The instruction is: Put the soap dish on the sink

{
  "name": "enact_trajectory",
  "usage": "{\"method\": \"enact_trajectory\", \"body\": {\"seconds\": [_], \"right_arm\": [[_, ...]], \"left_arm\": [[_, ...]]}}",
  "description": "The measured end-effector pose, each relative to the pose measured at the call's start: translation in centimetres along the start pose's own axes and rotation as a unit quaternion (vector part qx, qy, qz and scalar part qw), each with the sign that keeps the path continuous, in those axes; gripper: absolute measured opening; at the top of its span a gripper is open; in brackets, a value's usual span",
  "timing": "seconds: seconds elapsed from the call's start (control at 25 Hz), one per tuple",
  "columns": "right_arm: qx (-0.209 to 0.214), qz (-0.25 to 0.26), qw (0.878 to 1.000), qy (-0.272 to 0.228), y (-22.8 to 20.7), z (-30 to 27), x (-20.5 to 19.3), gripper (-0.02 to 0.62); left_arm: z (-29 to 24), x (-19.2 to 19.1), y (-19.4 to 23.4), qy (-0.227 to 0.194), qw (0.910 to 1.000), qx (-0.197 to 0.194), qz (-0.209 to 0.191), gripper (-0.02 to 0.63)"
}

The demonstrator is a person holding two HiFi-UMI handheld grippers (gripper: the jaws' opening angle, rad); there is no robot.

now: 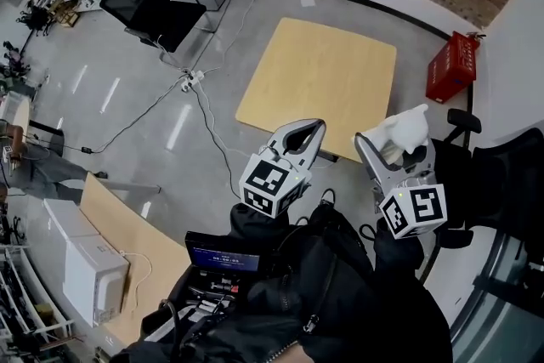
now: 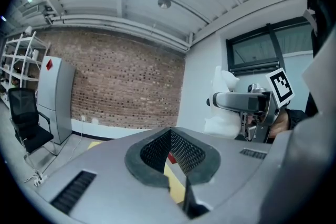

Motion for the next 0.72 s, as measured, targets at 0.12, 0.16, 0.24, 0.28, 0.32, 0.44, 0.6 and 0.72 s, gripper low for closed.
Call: {"method": "enact_trajectory", "body": {"seconds": [0.12,0.16,0.24,0.28,0.32,0.44,0.6,0.72], "right_arm": [[0.002,-0.005,1.0,-0.001,-2.5,-1.1,0.4,0.494],[0.003,-0.007,1.0,-0.001,-3.3,-1.5,0.5,0.494],[0.005,-0.009,1.0,0.002,-4.7,-2.2,0.5,0.494],[0.007,-0.01,1.0,0.004,-5.2,-2.6,0.4,0.494],[0.009,-0.011,1.0,0.006,-5.8,-2.9,0.3,0.494],[0.013,-0.02,1.0,0.012,-7.7,-3.9,-0.4,0.494],[0.021,-0.033,0.999,0.022,-9.4,-5.1,-1.4,0.494],[0.029,-0.035,0.999,0.031,-10.3,-6.1,-2.0,0.494]], "left_arm": [[-2.5,0.6,0.1,0.005,1.0,-0.001,-0.001,0.002],[-3.3,0.8,0.2,0.007,1.0,0.0,-0.001,0.002],[-4.8,1.0,0.4,0.012,0.9999,0.002,-0.004,0.002],[-5.5,1.0,0.6,0.015,0.9999,0.003,-0.004,0.002],[-6.2,1.0,0.7,0.017,0.9998,0.005,-0.004,0.002],[-8.3,0.6,1.0,0.026,0.9996,0.014,-0.005,0.002],[-10.4,0.1,1.5,0.034,0.999,0.03,-0.005,0.002],[-11.4,-0.3,2.0,0.037,0.9985,0.041,0.0,0.002]]}}
Point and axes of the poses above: the fingertips, and each gripper's own axes: z backward along the fingers, y to its left, x out of its top, the point moved 2 cm from there along z, backward along the fingers, and after that the axes turned 3 degrees about -z, right-handed, at the moved point
